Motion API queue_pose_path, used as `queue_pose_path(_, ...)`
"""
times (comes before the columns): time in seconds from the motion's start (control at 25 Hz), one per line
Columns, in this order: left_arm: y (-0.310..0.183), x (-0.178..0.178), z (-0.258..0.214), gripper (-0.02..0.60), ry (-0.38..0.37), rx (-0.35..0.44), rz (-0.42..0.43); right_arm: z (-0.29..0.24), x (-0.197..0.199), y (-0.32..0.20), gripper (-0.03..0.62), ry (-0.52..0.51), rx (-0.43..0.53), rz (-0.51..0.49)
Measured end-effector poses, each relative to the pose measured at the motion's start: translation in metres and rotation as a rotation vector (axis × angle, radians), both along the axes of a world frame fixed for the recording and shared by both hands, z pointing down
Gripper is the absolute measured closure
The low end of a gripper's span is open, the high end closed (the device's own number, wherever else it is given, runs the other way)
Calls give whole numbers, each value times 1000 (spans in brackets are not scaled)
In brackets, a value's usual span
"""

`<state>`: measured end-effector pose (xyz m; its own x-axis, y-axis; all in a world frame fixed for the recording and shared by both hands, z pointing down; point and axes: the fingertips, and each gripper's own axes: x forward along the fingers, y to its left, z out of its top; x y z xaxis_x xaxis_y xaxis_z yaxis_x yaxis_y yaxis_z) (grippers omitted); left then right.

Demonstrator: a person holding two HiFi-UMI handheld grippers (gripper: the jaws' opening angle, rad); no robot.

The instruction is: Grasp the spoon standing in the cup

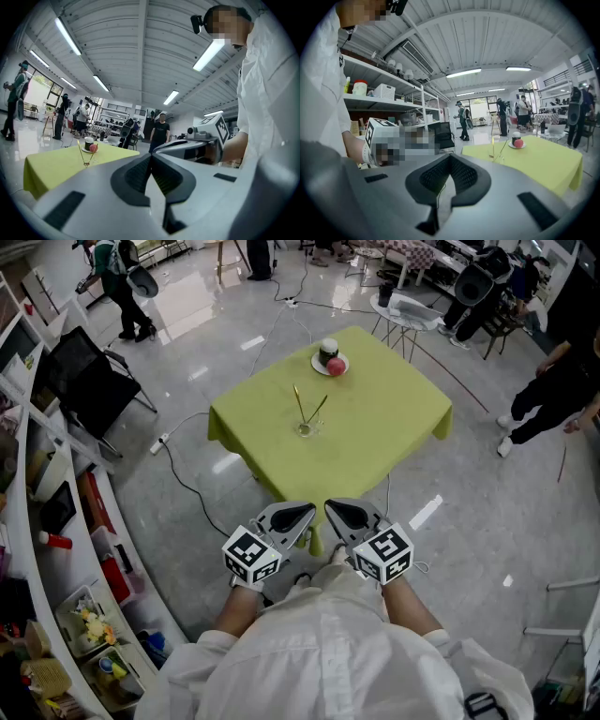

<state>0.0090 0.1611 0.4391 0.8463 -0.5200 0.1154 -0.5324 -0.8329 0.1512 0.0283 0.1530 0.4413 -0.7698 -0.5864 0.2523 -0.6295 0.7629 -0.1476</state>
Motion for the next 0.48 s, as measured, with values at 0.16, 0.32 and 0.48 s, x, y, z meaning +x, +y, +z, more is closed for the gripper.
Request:
queue_pose_path(0.16,2,2,-2,577,-5,9,6,0,2,1,591,1,2,0)
queue_pose_path(0.32,2,6,2,577,-13,4,16,-1,4,-1,591,-1,4,1)
queue_pose_path(0.48,0,12,1,577,-25,6,30,-1,7,-2,591,2,2,-1)
